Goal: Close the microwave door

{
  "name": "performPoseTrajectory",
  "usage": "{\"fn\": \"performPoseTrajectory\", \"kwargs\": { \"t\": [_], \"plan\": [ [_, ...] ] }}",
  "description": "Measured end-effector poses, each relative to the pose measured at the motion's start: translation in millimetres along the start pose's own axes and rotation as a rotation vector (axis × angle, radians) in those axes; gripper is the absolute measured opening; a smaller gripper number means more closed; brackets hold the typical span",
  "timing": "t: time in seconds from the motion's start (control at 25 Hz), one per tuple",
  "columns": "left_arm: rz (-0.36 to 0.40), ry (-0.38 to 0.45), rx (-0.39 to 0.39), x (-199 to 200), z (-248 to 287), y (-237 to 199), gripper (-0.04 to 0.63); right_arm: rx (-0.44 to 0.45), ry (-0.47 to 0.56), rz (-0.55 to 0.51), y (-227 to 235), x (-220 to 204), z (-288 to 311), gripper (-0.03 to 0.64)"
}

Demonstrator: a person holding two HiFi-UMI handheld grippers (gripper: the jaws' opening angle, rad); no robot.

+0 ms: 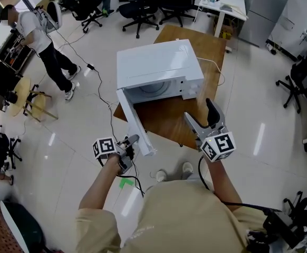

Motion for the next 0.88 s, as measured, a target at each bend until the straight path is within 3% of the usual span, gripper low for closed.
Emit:
{"fn": "performPoseTrajectory", "kwargs": {
  "t": [0.28, 0.68, 0.88],
  "plan": [
    [0.013, 0.059, 0.006, -1.6, 40.0, 18.6, 0.14, -0.026, -0.011, -0.003, 7.8, -1.0, -10.6, 0.399],
    [-0.088, 0.135, 0.007, -1.6, 79.8, 30.0, 0.138, -0.073, -0.038, 0.002, 25.7, 0.9, -34.0, 0.397],
    [-0.1, 0.161, 0.003, 5.7, 102.6, 34.2, 0.138, -0.091, -0.037, 0.014, 30.6, -2.0, -37.1, 0.397]
  ]
}}
Point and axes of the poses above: the fingertips, and each gripper's own axes: z forward along the fingers, y to its right, x out of its top, the point moved 1 cm from there along -z, backward along the fingers, and after that the axes turned 4 degrees about z, right-handed, at the moved point
